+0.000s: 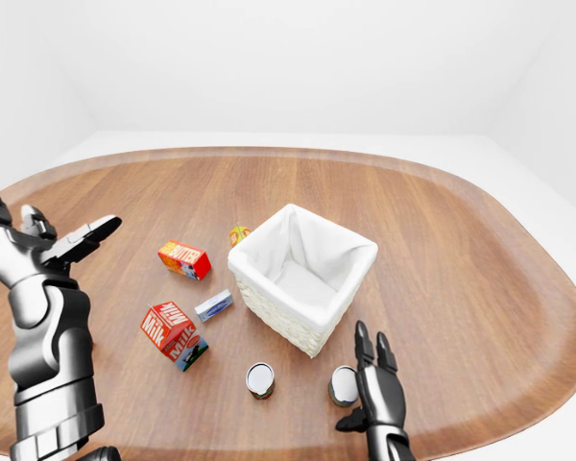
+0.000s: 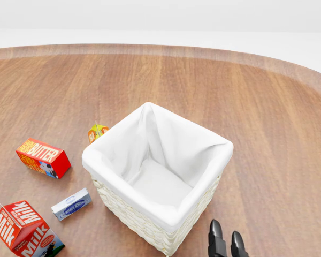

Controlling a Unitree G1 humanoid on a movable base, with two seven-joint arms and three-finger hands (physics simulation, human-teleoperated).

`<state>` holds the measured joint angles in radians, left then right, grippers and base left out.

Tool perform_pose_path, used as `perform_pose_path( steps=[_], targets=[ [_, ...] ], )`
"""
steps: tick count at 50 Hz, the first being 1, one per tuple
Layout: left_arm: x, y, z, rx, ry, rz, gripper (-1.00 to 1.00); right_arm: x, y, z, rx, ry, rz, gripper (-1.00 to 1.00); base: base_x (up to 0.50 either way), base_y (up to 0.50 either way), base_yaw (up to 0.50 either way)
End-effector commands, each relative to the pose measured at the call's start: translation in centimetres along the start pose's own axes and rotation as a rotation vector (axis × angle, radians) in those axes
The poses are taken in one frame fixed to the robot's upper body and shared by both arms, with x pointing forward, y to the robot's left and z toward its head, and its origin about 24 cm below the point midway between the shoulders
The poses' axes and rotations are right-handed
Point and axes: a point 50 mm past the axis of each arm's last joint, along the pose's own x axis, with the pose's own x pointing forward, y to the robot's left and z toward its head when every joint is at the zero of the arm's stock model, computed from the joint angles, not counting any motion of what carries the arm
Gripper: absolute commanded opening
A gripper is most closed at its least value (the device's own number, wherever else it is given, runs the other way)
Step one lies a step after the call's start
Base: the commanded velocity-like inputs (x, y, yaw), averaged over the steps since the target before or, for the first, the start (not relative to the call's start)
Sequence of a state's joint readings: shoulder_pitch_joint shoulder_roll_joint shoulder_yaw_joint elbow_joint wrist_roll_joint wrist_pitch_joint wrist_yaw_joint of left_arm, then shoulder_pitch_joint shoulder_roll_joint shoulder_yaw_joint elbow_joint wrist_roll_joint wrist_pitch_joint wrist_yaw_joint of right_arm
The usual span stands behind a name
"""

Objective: Pick up the alphabet soup, and put it in the basket.

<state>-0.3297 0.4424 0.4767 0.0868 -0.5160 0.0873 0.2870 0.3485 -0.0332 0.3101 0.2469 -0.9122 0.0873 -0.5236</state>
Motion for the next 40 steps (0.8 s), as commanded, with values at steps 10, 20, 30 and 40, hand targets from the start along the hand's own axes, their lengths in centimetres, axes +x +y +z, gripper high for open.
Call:
perform_pose_path(
  steps=[10,20,30,40],
  targets=[
    [-0.1,0.0,0.2,-0.003,-0.009,0.001,1.00,0.8,0.5,0.0,-0.024,0.003,0.012,1.00,0.00,0.00,0.00],
    [0.0,0.0,-0.2,0.001,0.005,0.001,1.00,1.0,0.9,0.3,-0.023,0.000,0.022,1.00,0.00,0.00,0.00],
    [0.2,-0.1,-0.7,0.008,0.027,0.001,1.00,1.5,1.7,-0.3,-0.021,0.042,0.057,-1.00,0.00,0.00,0.00],
    [0.0,0.0,-0.2,0.002,0.010,0.000,1.00,1.5,2.0,-0.8,-0.019,0.072,0.073,-1.00,0.00,0.00,0.00]
  ],
)
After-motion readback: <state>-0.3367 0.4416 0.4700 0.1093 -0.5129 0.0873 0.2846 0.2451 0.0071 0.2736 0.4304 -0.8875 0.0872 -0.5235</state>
